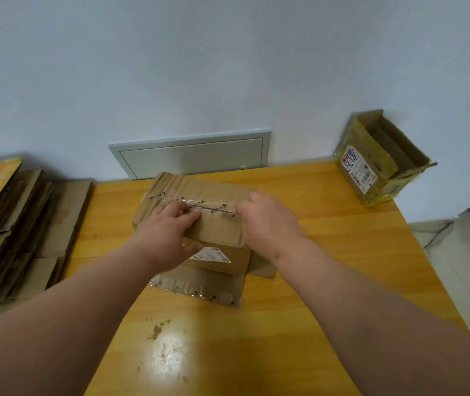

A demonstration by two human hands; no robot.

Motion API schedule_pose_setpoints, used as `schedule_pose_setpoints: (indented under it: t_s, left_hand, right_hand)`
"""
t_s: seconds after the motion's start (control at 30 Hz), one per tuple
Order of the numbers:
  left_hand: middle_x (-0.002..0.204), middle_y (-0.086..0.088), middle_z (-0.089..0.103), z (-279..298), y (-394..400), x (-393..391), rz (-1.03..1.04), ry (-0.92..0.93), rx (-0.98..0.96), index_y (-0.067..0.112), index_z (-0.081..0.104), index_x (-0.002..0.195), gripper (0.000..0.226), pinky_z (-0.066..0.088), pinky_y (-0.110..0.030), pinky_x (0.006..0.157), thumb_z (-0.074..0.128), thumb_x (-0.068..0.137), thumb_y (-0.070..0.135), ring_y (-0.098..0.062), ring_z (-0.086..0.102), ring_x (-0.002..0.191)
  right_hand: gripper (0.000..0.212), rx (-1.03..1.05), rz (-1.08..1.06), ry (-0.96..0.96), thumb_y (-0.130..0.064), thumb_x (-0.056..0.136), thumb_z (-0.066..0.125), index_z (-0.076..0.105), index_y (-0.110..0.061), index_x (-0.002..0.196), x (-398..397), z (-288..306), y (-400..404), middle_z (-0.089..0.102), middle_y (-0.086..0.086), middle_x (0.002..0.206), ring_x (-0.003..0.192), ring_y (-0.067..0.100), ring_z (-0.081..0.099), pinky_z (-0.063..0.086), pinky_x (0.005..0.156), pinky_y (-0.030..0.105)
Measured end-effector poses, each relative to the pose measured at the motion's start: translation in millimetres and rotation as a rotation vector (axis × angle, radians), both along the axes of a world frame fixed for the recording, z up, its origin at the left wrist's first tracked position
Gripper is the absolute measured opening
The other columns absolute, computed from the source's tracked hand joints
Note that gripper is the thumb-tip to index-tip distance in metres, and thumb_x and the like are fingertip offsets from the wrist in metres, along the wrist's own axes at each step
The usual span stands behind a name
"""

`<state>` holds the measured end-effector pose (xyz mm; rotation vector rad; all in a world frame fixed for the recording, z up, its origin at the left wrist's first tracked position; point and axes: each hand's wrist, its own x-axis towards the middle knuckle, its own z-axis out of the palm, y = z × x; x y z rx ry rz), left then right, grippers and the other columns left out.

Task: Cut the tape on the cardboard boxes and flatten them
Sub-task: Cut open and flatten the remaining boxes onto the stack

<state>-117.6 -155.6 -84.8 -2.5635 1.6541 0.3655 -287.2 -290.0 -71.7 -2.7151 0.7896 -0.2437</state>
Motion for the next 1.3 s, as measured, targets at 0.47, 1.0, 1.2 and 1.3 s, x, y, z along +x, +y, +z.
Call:
schedule_pose_setpoints:
  t_s: [0.47,1.0,1.2,1.3]
  left_hand:
    - [0.163,0.011,0.013,7.5,-10.3,6.0,0.047,0.073,0.100,0.044,0.032,0.150,0.077,0.027,-0.043,0.115,0.062,0.082,0.066,-0.022,0.026,0.146]
    - [0.162,0.012,0.016,13.7,-14.5,-0.7,0.073,0.079,0.121,0.041,0.036,0.146,0.077,0.035,-0.043,0.109,0.068,0.079,0.062,-0.021,0.036,0.141]
    - [0.159,0.011,0.019,16.5,-16.5,-4.2,0.058,0.081,0.112,0.051,0.026,0.144,0.079,0.040,-0.045,0.105,0.068,0.078,0.063,-0.023,0.042,0.134]
    - [0.159,0.009,0.015,14.7,-17.5,-6.3,0.045,0.042,0.147,0.054,0.018,0.148,0.083,0.041,-0.044,0.105,0.063,0.079,0.069,-0.023,0.038,0.137]
  right_hand:
    - [0.023,-0.019,0.069,0.018,-0.006,0.090,0.050,0.067,-0.016,0.101,32.1,-11.5,4.2,0.027,-0.004,0.075,0.093,0.026,0.046,0.029,0.060,0.032]
    - [0.032,0.016,0.009,0.168,0.006,0.085,0.046,0.065,-0.011,0.105,23.2,5.9,-1.4,0.032,0.002,0.082,0.105,0.033,0.050,0.033,0.070,0.032]
    - [0.033,0.036,-0.042,0.178,0.002,0.087,0.047,0.065,-0.016,0.107,-0.8,6.6,-9.8,0.036,0.002,0.087,0.108,0.033,0.050,0.035,0.070,0.033]
    - [0.033,0.037,-0.049,0.184,0.001,0.087,0.044,0.065,-0.015,0.107,-9.2,8.0,-11.1,0.035,0.002,0.086,0.107,0.033,0.050,0.034,0.068,0.033]
